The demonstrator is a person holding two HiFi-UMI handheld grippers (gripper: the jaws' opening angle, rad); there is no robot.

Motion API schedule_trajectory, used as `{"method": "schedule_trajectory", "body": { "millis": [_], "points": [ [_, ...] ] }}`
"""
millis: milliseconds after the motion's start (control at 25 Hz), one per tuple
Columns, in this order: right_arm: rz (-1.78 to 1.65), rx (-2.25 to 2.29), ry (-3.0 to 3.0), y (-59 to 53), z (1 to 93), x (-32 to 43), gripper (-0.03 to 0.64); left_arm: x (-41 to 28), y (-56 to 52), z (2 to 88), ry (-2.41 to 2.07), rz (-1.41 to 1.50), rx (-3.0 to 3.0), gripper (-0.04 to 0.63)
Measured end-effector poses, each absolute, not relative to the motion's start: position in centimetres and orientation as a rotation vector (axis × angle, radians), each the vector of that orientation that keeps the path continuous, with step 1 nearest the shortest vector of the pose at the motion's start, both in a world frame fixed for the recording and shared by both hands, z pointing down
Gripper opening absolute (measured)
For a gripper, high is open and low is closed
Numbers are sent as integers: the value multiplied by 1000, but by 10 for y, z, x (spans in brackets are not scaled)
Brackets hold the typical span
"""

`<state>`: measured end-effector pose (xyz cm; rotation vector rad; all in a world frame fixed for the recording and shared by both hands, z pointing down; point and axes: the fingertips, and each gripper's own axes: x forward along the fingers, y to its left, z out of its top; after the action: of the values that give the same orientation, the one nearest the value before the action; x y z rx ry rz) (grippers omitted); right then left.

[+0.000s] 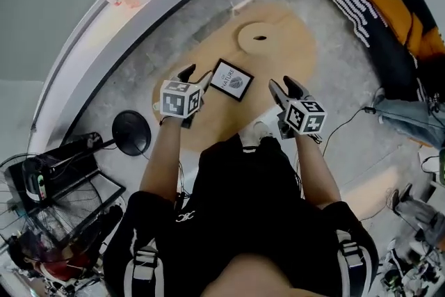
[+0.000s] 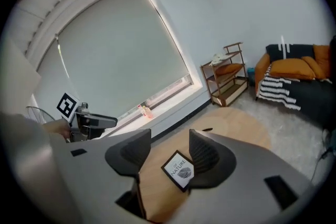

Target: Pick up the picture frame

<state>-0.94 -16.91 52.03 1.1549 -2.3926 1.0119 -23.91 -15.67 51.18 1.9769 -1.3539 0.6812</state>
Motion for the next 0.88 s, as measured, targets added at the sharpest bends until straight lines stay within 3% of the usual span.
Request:
{"method": "schedule_trajectory", "body": {
  "millis": [280, 880],
  "points": [
    [1312, 1197, -2212, -158, 614, -16, 218, -240, -170, 601, -1121, 765, 1919, 233],
    [1492, 1146, -1917, -151, 814, -65, 207, -245, -195, 811, -895, 911, 1787, 233]
  ]
}}
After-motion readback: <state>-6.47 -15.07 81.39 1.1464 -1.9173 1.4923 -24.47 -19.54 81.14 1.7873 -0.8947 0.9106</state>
